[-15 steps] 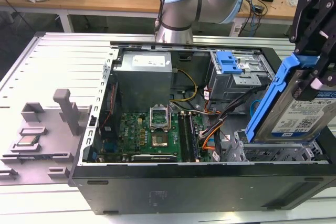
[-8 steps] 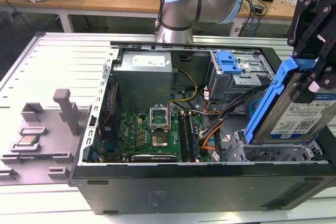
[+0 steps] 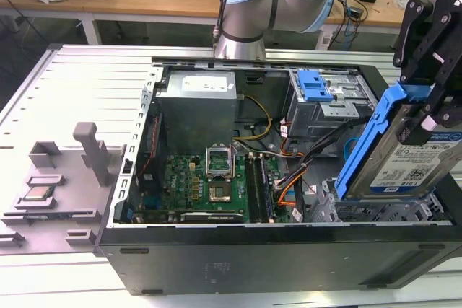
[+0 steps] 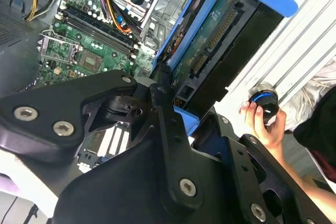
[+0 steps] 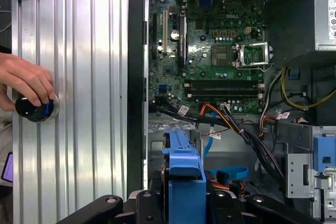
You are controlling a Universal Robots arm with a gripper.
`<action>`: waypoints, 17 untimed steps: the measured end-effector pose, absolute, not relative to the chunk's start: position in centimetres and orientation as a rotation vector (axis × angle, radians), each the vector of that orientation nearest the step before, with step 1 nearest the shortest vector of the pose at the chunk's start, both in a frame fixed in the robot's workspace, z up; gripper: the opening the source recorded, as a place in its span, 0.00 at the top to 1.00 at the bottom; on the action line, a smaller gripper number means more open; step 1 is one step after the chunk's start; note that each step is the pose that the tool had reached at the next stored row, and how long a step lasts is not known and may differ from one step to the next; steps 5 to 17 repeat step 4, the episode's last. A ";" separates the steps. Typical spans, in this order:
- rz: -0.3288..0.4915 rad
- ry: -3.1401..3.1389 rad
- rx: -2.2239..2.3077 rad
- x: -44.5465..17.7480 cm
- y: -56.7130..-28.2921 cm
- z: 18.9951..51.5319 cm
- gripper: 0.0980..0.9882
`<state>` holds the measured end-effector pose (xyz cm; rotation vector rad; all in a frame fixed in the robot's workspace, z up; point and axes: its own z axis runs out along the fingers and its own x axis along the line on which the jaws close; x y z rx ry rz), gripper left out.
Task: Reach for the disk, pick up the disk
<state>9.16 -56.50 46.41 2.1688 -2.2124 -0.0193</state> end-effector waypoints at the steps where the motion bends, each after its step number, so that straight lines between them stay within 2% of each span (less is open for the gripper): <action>1: -0.020 -2.212 2.169 9.2 -56.5 46.4 0.70; 17: -0.020 -2.212 2.169 9.2 -56.5 46.4 0.70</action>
